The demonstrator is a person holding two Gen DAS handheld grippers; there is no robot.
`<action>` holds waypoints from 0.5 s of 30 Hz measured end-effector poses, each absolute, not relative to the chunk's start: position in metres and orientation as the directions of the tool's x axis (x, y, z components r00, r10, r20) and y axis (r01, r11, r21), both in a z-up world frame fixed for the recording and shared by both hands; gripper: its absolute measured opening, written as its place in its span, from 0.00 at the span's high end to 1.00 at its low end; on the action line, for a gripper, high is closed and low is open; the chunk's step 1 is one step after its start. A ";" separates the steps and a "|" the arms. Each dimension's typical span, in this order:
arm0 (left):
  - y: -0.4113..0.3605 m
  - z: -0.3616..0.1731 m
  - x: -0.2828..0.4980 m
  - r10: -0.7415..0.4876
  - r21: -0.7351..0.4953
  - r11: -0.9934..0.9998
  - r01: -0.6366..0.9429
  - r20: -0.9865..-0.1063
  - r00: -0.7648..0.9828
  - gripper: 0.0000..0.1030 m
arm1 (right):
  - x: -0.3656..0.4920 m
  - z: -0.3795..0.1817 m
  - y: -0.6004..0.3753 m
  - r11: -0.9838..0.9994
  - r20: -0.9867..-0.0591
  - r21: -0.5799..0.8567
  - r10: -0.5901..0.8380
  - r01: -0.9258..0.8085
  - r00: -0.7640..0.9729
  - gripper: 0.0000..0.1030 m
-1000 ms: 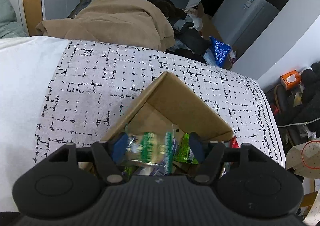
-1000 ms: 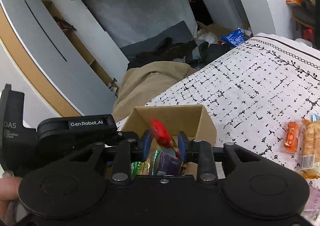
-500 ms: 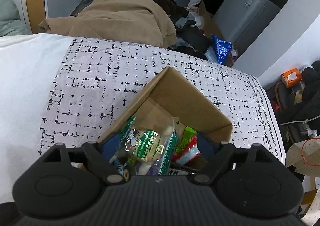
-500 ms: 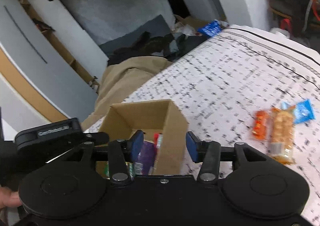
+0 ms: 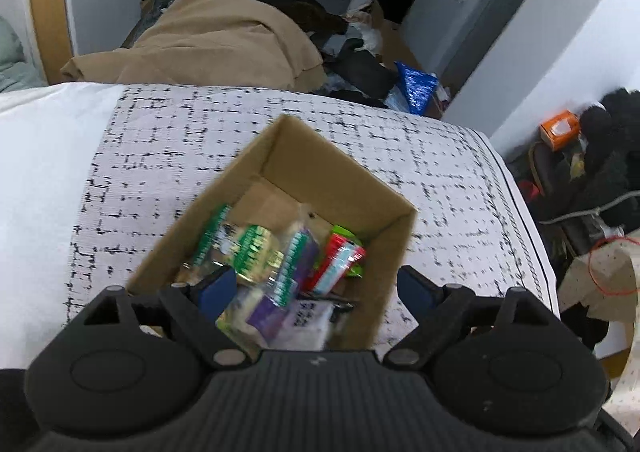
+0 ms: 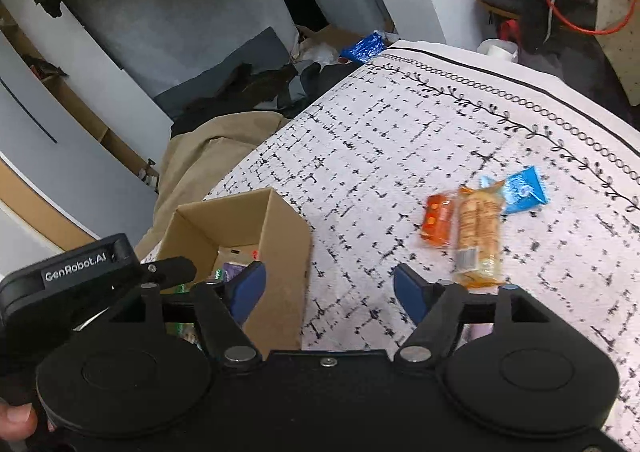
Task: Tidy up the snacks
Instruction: 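Move both open tools back over the remaining snacks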
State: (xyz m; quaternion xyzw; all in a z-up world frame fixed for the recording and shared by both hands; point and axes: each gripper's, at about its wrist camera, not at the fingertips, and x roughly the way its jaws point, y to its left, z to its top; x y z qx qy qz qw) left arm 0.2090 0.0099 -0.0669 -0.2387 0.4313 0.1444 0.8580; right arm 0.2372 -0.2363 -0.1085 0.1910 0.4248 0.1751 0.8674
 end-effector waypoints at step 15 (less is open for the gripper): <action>-0.053 -0.069 0.201 -0.025 -0.275 0.891 -0.363 -0.825 0.564 0.09 | 0.217 -0.142 -0.292 0.866 -0.734 0.492 0.357 0.090 0.578 0.04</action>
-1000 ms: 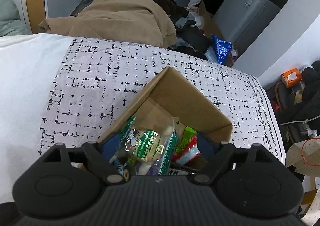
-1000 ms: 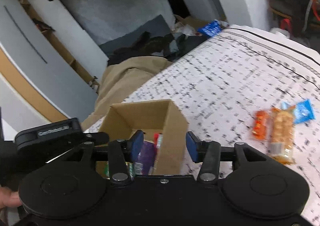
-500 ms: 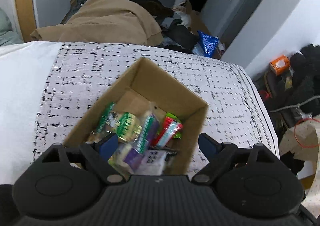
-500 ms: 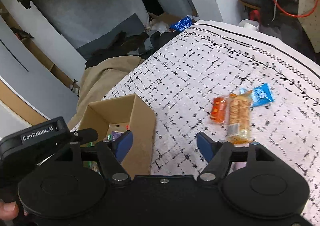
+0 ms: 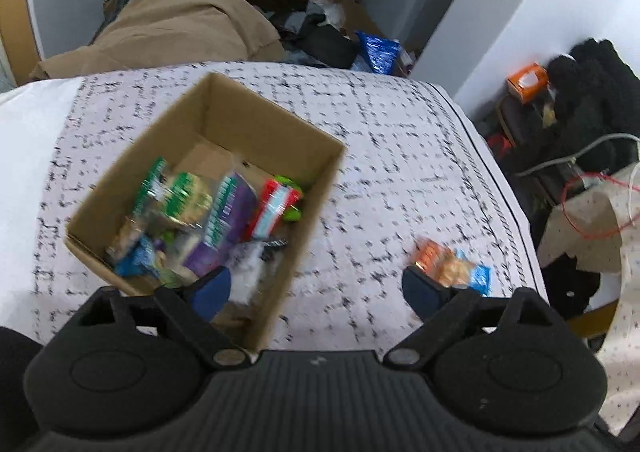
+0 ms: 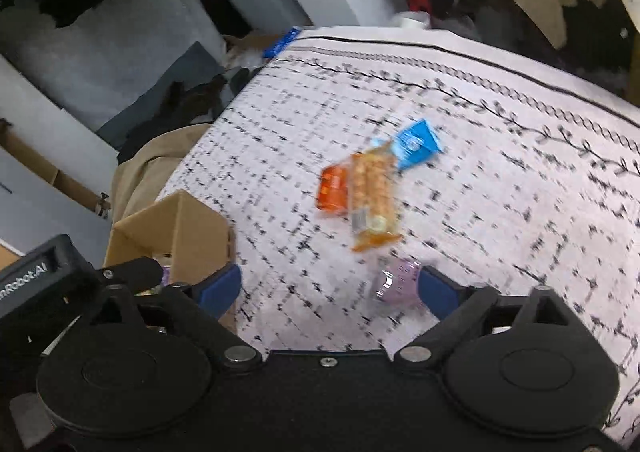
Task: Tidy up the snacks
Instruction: 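Move both open tools back over the remaining snacks, then grasp the pink packet with the right tool while the left tool grasps the orange bread stick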
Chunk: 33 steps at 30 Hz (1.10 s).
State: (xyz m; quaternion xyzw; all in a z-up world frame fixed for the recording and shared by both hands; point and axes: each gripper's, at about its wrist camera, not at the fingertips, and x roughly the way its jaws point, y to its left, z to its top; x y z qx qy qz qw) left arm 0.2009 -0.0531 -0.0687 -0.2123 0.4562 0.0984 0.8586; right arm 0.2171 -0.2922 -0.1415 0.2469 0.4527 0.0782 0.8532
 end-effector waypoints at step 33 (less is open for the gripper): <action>-0.124 -0.102 0.224 -0.087 -0.246 0.934 -0.260 -0.860 0.502 0.00 | 0.237 -0.222 -0.327 0.738 -0.787 0.572 0.371 0.359 0.493 0.63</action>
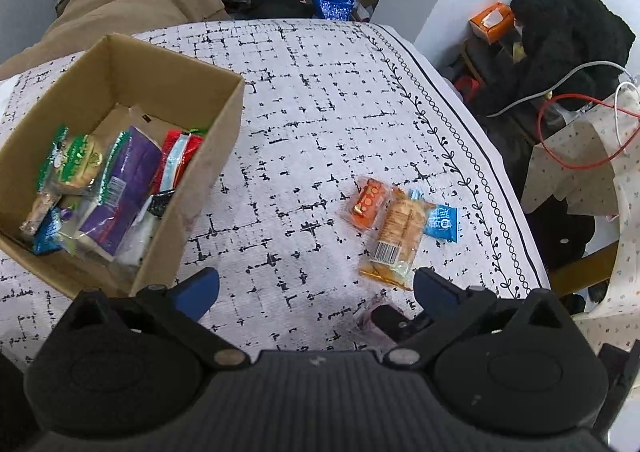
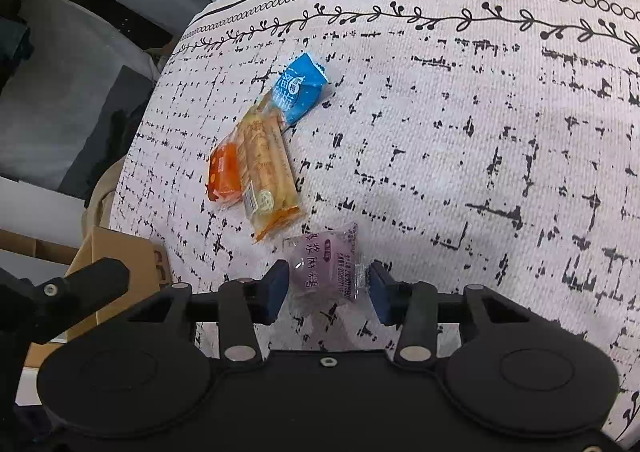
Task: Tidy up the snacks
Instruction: 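Grasp the pink packet with the right tool while the left tool grasps the orange bread stick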
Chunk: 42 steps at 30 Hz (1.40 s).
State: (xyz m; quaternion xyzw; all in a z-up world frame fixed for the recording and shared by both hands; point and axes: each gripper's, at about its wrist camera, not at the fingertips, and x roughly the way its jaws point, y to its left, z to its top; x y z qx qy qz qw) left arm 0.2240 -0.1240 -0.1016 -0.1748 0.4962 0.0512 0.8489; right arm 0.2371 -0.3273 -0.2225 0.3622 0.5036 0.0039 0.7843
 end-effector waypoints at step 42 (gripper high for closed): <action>-0.190 -0.173 0.313 -0.166 -0.267 0.941 -0.206 -0.899 0.404 0.59 | 0.246 -0.213 -0.379 0.648 -0.750 0.602 0.257 0.466 0.610 0.72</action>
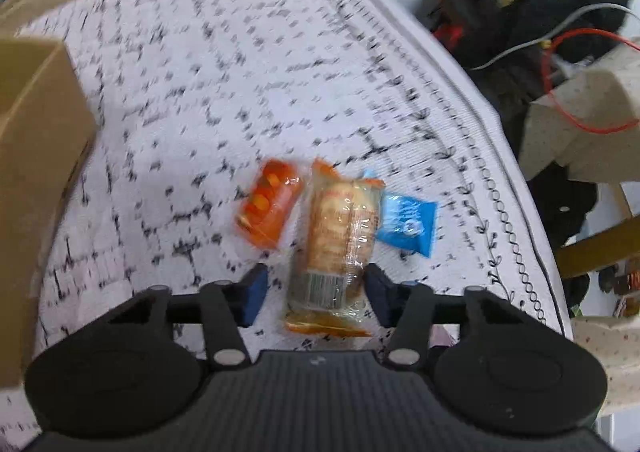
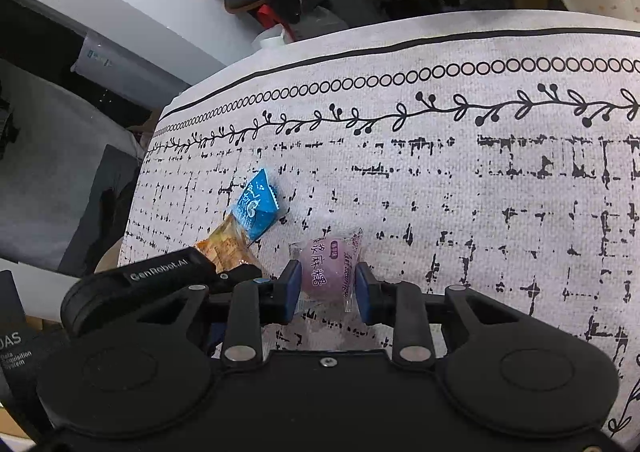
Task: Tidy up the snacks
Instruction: 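Grasp the pink packet with the right tool while the left tool grasps the orange bread stick, then carry the pink packet and bread stick into the box and release both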
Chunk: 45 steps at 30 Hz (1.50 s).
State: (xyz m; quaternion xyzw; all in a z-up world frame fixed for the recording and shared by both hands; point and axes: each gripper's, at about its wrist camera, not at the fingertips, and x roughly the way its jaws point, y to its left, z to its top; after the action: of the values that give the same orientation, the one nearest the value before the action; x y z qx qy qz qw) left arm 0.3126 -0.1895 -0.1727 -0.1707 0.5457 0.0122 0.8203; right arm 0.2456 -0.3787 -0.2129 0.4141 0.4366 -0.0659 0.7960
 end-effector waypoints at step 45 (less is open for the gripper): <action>-0.088 -0.078 0.247 -0.129 -0.343 0.901 -0.266 -0.796 0.591 0.68 | 0.246 -0.122 -0.307 0.712 -0.509 0.701 0.462 0.039 0.726 0.73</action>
State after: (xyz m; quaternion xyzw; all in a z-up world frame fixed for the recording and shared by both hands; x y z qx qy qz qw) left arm 0.2466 -0.0878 -0.0785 -0.2190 0.4504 0.0396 0.8646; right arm 0.2462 -0.3072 -0.1220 0.3586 0.3488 0.1234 0.8570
